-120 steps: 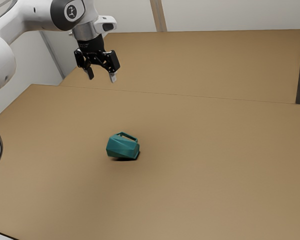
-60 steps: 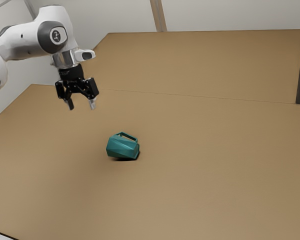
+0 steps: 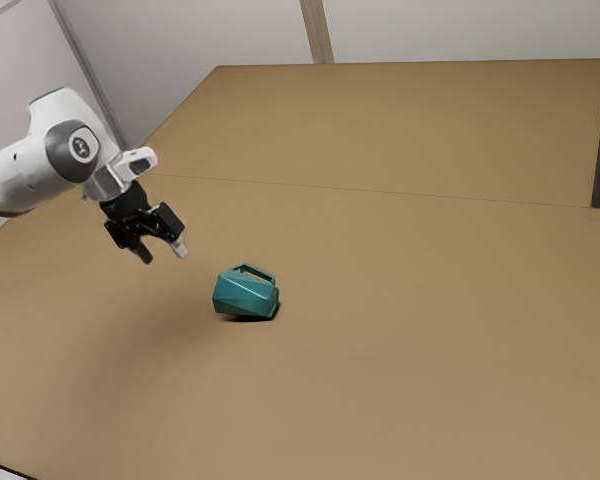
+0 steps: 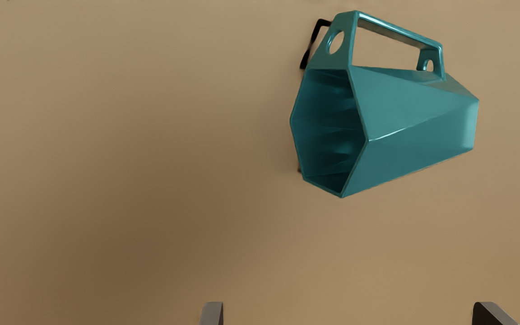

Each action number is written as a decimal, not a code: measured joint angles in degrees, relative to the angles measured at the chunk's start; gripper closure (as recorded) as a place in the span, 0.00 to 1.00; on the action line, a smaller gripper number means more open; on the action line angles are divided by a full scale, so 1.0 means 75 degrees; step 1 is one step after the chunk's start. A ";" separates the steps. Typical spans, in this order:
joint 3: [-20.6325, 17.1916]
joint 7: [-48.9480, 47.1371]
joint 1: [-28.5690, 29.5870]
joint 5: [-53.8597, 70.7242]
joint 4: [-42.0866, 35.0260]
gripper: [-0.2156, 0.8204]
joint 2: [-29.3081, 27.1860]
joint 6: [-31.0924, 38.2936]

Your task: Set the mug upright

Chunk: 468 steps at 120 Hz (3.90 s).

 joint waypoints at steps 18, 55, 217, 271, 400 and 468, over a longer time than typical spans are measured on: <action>0.0369 0.0881 0.0087 -0.1465 -0.0347 0.21 0.0138 0.0506; 0.0591 0.2679 0.0010 -0.3904 -0.0436 0.21 0.1170 0.0624; 0.0510 0.5458 -0.0347 -0.6183 -0.0435 0.70 0.2191 0.0463; 0.0494 0.5620 -0.0454 -0.6106 -0.0437 0.92 0.1891 0.0598; -0.1056 0.0858 -0.1311 0.2547 -0.0417 0.97 0.0305 0.1509; -0.1172 -0.0633 -0.1502 0.3559 -0.2240 0.97 -0.0222 0.3569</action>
